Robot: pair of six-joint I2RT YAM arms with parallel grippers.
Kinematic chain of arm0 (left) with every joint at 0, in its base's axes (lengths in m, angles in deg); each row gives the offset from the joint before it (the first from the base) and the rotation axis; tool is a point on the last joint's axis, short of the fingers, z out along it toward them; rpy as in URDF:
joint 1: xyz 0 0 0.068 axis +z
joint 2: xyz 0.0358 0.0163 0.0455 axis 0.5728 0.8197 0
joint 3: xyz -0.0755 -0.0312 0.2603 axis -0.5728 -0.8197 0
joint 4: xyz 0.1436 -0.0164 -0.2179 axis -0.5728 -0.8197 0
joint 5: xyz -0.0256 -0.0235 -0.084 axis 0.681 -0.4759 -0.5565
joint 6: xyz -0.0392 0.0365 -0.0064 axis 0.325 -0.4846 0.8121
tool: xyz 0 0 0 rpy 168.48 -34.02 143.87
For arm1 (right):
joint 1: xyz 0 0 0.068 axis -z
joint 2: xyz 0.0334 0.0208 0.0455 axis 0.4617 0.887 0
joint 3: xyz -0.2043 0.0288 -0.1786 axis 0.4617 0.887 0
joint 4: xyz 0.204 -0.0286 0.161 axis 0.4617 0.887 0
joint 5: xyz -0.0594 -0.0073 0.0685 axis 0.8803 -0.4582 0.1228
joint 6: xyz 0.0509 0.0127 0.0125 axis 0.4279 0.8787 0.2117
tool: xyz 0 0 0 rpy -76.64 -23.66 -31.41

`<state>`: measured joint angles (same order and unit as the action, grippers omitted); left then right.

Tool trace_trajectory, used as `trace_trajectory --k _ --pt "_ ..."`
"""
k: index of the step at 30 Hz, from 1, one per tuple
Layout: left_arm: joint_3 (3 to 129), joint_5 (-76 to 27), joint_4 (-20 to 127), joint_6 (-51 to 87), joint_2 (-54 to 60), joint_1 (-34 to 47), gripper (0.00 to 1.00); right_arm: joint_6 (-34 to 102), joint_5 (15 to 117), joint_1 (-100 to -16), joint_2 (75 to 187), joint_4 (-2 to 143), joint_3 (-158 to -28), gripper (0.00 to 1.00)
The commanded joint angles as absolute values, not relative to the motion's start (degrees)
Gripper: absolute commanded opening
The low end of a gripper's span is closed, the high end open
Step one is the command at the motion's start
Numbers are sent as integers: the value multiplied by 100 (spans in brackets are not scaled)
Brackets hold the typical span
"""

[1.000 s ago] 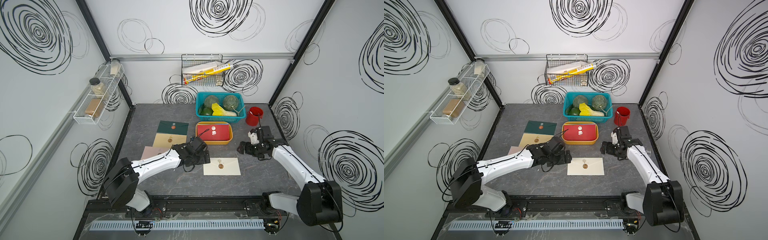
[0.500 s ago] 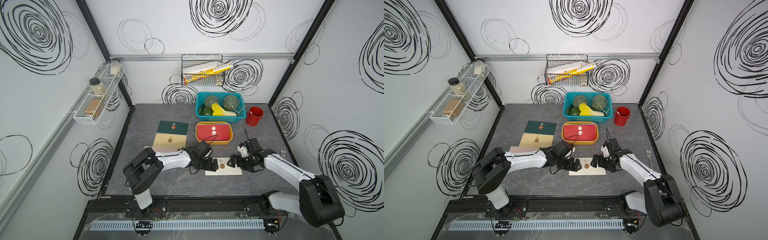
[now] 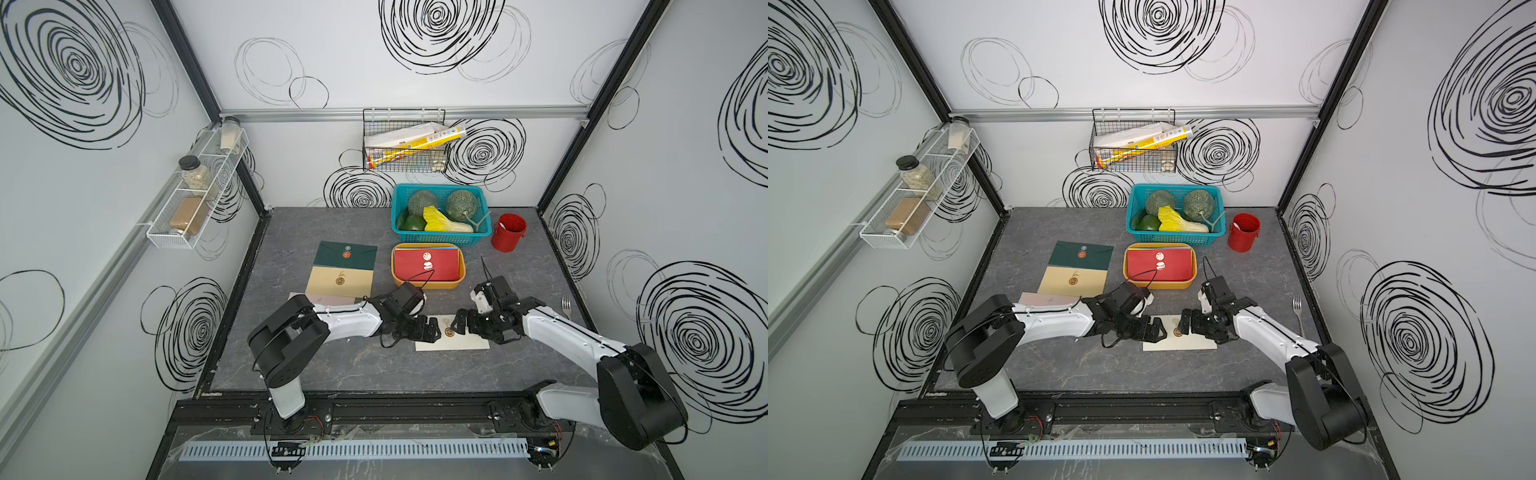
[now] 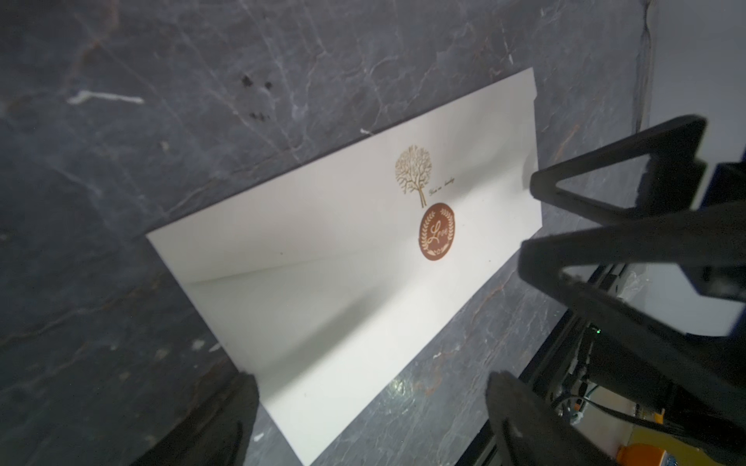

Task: Put the sealed envelopes into the storage box
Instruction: Pick up the envelope from the center of the board.

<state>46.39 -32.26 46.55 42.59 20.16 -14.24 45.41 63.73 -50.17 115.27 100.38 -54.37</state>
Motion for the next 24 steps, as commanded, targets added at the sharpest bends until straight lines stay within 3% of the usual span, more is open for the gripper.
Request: trace_trajectory --k 1,6,13,24 --pt "4426 -3030 4381 4276 2135 -1352 95 4252 7138 -4926 11522 10631 -5997 100" --pt "4409 -3001 4372 4276 2127 -1321 95 3977 7038 -4382 11765 10734 -5927 100" --pt "4527 -2975 4228 4232 2135 -1261 96 3982 6809 -4353 12149 10759 -5830 100" --pt "4679 -3264 4251 4078 2366 -1212 95 4697 6388 -5035 12366 10055 -5263 100"
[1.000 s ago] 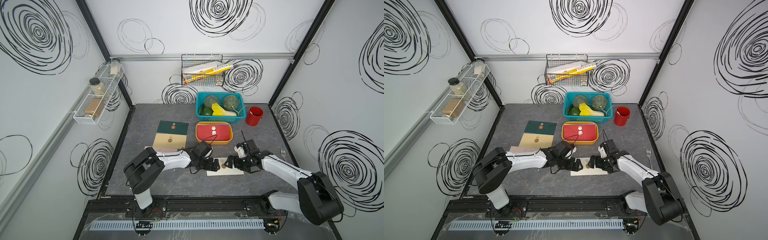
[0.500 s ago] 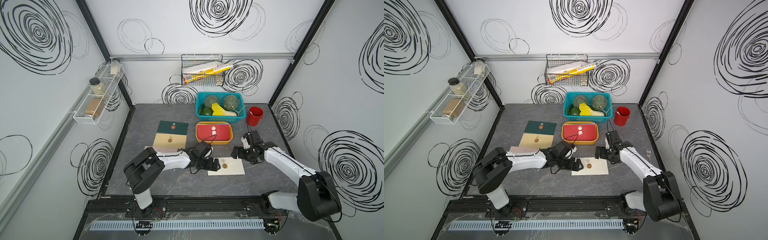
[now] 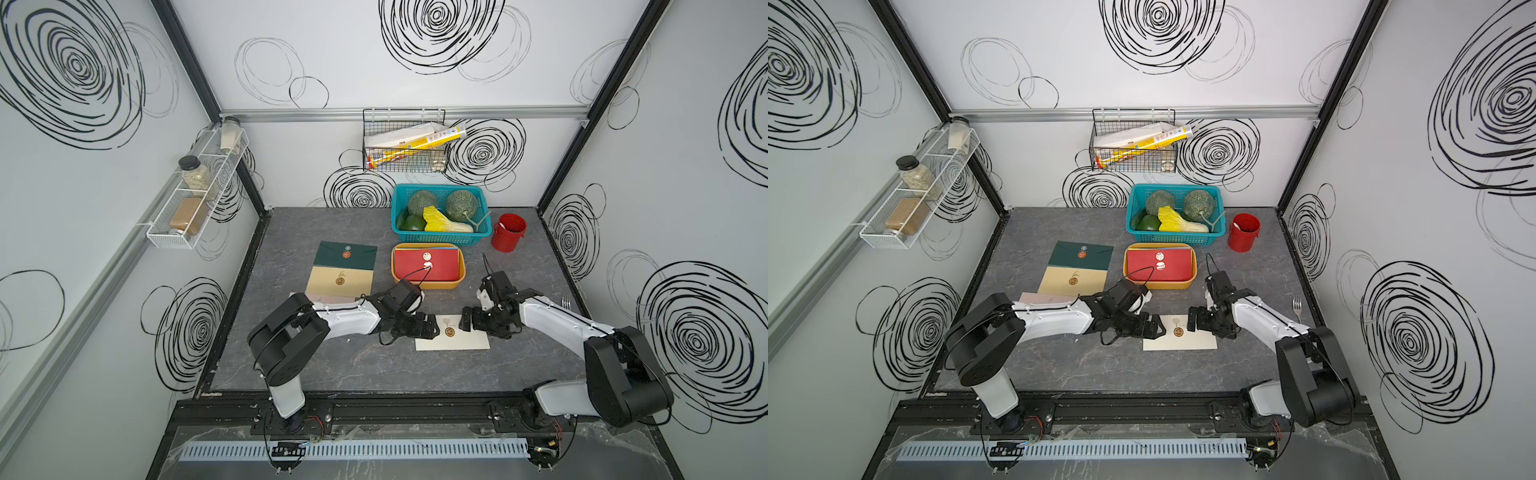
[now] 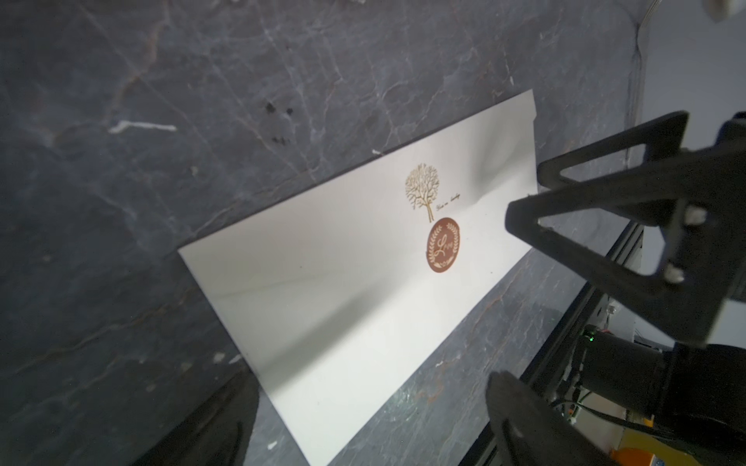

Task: Put the sealed envelopes into the storage box
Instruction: Pick up the envelope from the center of the board.

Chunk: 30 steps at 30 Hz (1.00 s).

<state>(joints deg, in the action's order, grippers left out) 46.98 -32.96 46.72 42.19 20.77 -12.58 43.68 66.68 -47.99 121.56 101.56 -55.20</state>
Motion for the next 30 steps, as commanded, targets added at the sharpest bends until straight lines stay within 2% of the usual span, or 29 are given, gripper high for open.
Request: trace_trajectory --k 1,11,21,26,30 --pt "4718 -3283 4236 4050 2390 -1223 95 4781 6382 -5162 12398 9998 -5233 100" --pt "4633 -3503 4411 4034 2508 -1275 95 5262 6021 -5457 12132 9380 -4996 100" --pt "4548 -3243 4259 3968 2524 -1278 98 5255 5830 -5466 11924 9025 -4845 100" --pt "4864 -3204 4093 3917 2709 -1335 99 5244 5492 -5481 12020 8777 -4800 100" --pt "5094 -2782 3784 3932 2906 -1437 97 5254 5355 -5501 12029 8706 -4778 100"
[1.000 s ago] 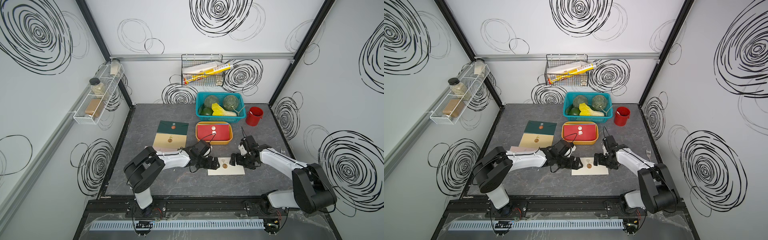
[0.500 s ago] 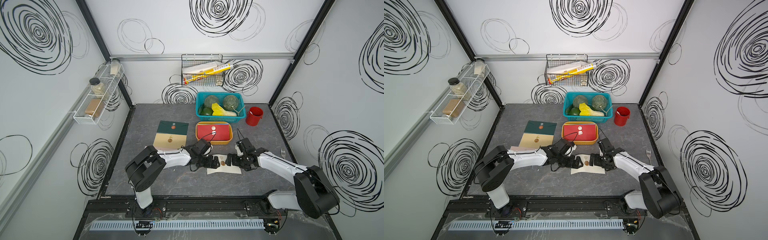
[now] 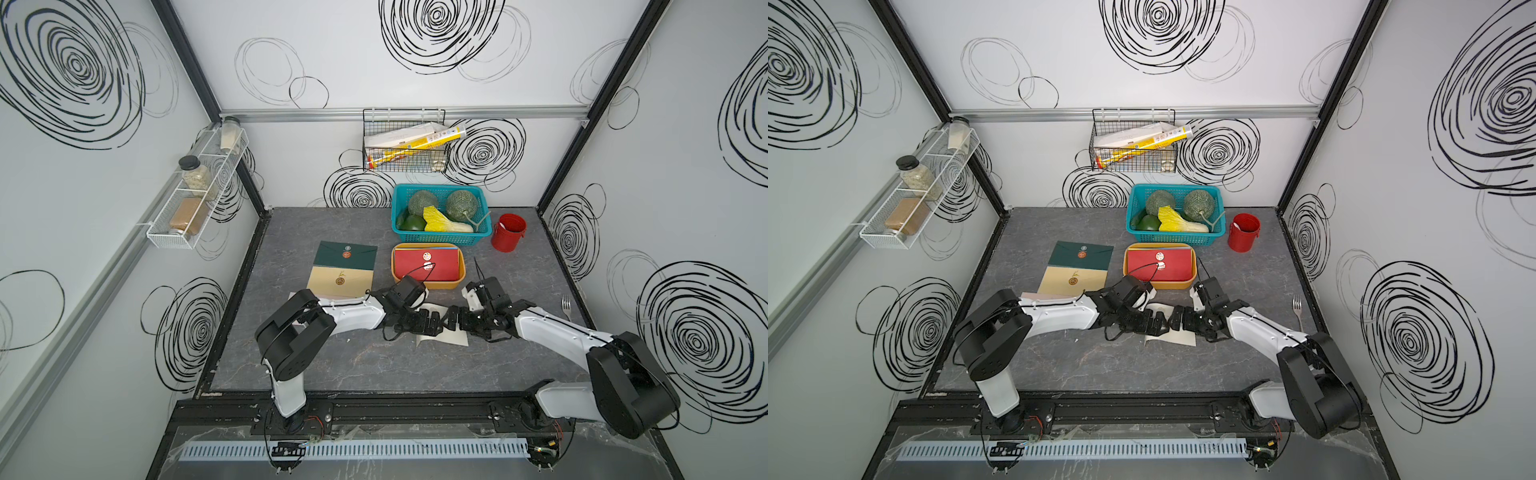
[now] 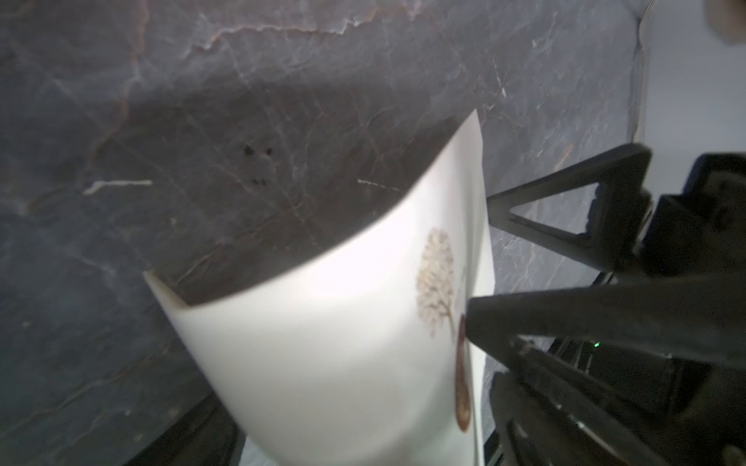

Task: Put the sealed envelopes into the storage box
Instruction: Pick up the envelope from the center of the board.

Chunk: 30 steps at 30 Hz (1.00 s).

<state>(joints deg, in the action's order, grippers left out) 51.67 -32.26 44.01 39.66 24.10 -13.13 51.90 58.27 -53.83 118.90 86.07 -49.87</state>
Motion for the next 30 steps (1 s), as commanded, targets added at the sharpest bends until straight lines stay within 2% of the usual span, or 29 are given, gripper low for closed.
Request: trace_trajectory --k 1,7,12,15,19,27,30 --pt "5094 -2713 3766 3957 2920 -1437 96 5246 5339 -5500 12001 8721 -4782 100" --pt "4862 -2148 3591 3900 2815 -1417 86 4949 5825 -5415 11856 9427 -5250 100" --pt "4598 -2074 3622 3730 2655 -1309 84 4317 6174 -4915 11596 9936 -5996 100" --pt "4458 -2077 3694 3541 2541 -1307 84 3577 6297 -4785 11591 9677 -6298 100" --pt "4417 -2056 3678 3238 2560 -1304 84 2699 5070 -4810 12068 9172 -6375 90" --pt "4420 -2090 3580 2916 2594 -1163 84 1658 4475 -4842 12743 8875 -6592 72" --pt "4469 -2105 3533 2852 2630 -1111 84 1496 4200 -4943 12900 8664 -6645 70"
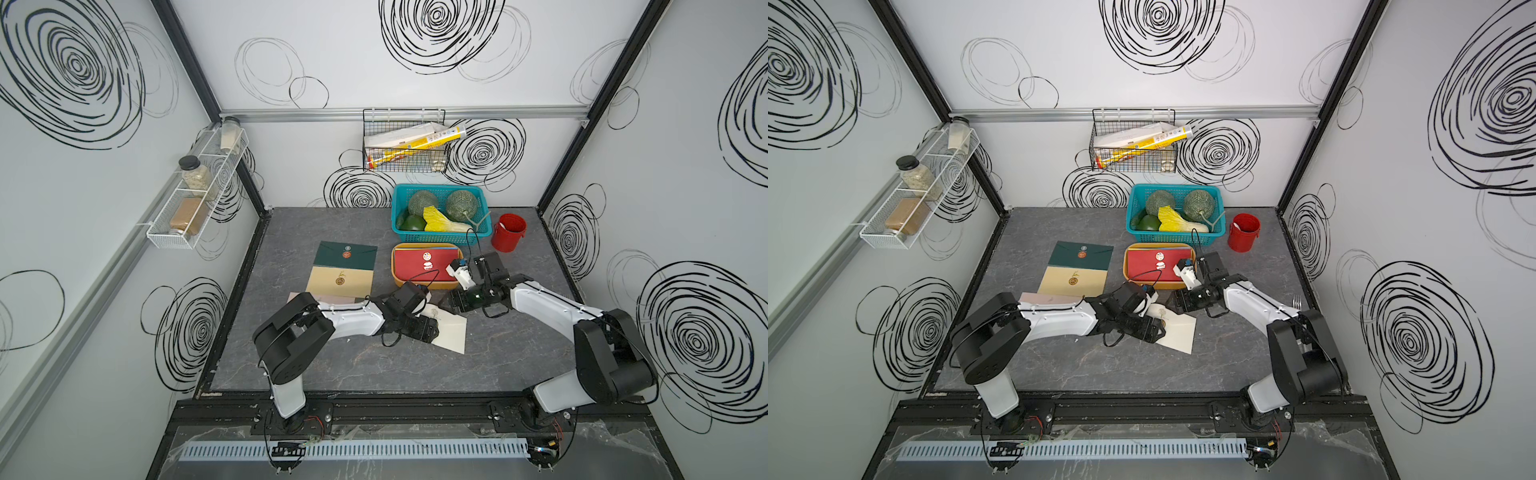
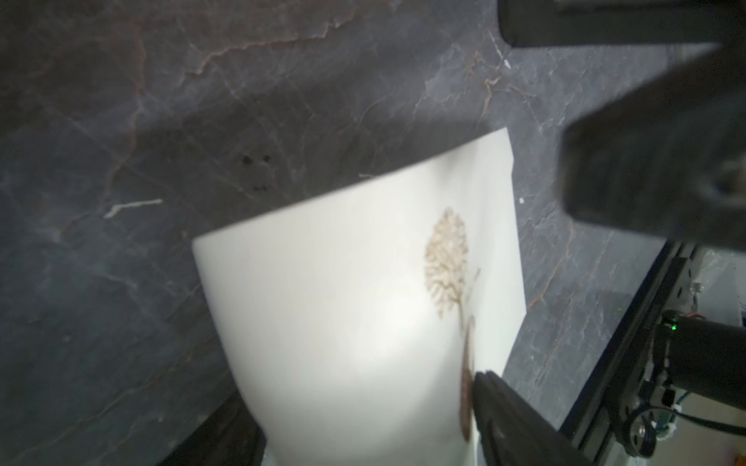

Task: Put the sealed envelopes into the storage box
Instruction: Pick up the envelope from the center of the board.

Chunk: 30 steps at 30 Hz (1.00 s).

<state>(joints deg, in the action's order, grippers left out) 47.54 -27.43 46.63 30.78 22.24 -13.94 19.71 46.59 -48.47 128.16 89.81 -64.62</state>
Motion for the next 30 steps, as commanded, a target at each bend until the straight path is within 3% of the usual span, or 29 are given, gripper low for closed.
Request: trace_trajectory --k 1,9,21,25,30 --pt "4475 -2102 3533 2850 2635 -1109 84 1407 4179 -4991 12979 8659 -6685 70" --pt "4505 -2178 3586 2849 2752 -1102 84 811 3864 -5088 13454 8700 -6808 64" --pt "4342 -2372 3639 2627 2692 -1096 84 283 3735 -5062 13749 8688 -7092 74" --pt "4332 -2371 3634 2627 2684 -1029 84 -150 3169 -5066 14047 9063 -7298 66" --pt "4375 -2388 3626 2615 2692 -959 84 -409 2761 -5064 14321 9163 -7317 64"
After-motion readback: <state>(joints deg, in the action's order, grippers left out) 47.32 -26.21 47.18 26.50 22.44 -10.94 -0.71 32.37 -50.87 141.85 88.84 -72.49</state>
